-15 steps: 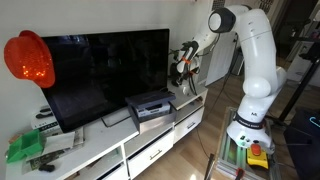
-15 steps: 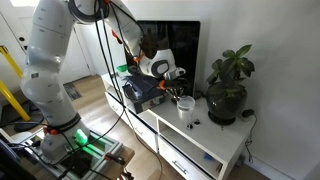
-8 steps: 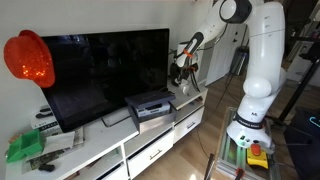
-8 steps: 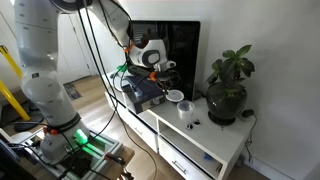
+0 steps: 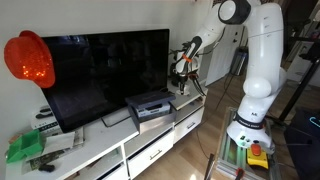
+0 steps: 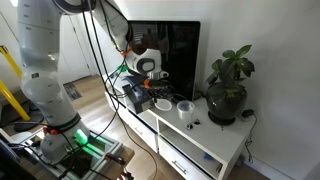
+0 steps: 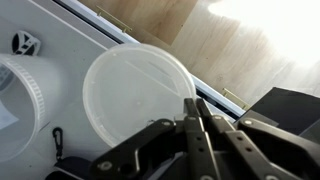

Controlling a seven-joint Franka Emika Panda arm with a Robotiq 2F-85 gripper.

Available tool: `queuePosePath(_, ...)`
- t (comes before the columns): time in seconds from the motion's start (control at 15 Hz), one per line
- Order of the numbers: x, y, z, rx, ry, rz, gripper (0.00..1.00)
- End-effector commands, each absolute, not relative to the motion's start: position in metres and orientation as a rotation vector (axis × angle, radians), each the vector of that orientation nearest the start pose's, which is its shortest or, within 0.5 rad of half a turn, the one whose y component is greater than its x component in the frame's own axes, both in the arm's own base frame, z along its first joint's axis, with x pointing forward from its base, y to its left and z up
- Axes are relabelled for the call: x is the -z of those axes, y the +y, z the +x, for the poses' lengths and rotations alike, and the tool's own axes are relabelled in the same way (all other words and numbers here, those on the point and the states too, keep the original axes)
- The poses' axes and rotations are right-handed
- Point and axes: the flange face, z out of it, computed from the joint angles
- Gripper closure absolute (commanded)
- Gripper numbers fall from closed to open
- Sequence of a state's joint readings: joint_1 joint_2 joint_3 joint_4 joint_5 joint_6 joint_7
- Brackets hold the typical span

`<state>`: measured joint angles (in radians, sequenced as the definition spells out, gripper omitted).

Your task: Remove the lid from the jar

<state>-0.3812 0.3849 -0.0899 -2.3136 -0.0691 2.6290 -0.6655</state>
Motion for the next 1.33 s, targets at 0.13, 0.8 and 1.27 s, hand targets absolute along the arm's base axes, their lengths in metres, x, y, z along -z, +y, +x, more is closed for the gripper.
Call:
queuePosePath(0.13,-0.112,-0.252,0.466,-0.076,-0.442,-3.108,0.98)
queuePosePath(0.8,-0.088,-0.266,0.489,0.054,-0.446,-3.085,0.63)
queuePosePath(1.27,-0.203,-0.263,0.475,0.071,-0.411,-3.149,0.14)
